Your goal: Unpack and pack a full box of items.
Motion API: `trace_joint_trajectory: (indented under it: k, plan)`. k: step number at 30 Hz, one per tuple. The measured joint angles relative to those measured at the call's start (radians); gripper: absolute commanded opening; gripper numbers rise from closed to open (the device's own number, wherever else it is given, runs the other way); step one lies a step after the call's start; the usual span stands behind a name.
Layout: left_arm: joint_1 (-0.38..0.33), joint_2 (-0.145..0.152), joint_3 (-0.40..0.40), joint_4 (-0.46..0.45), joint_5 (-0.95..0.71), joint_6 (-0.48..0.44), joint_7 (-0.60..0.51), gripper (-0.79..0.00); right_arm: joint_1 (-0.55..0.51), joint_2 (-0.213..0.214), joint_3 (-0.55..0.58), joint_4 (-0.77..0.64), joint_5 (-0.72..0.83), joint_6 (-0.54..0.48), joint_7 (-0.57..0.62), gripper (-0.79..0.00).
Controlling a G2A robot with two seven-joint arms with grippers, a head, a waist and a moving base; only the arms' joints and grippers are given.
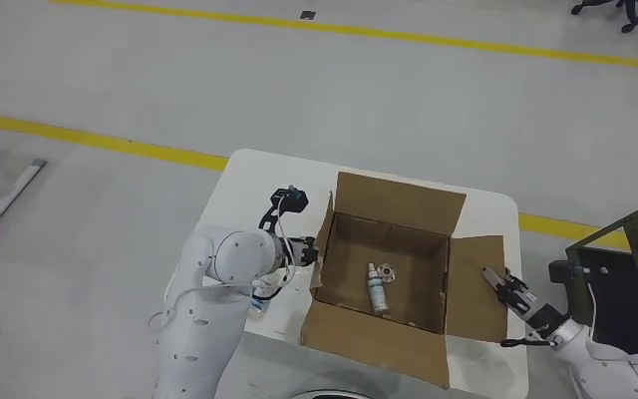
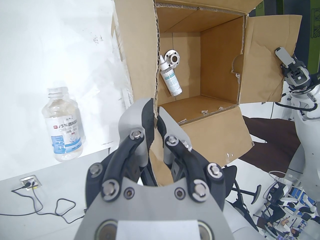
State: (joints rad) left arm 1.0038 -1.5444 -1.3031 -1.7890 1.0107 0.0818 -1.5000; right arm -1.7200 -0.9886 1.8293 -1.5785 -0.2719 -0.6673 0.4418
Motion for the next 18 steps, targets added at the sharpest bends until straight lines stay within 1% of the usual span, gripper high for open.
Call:
trace_joint_trajectory:
  k: [7, 12, 18]
  plan:
    - [0.009, 0.010, 0.014, -0.026, -0.007, 0.011, -0.005, -0.785, -0.013, 0.001, 0.011, -0.010, 0.003, -0.010, -0.001, -0.785]
    - [0.012, 0.020, 0.010, -0.069, -0.019, 0.038, -0.037, -0.785, -0.035, 0.003, 0.035, -0.036, 0.009, -0.022, 0.007, -0.785]
    - [0.044, 0.046, -0.014, -0.124, -0.087, 0.067, -0.036, -0.785, -0.057, 0.006, 0.064, -0.065, 0.014, -0.027, 0.024, -0.785]
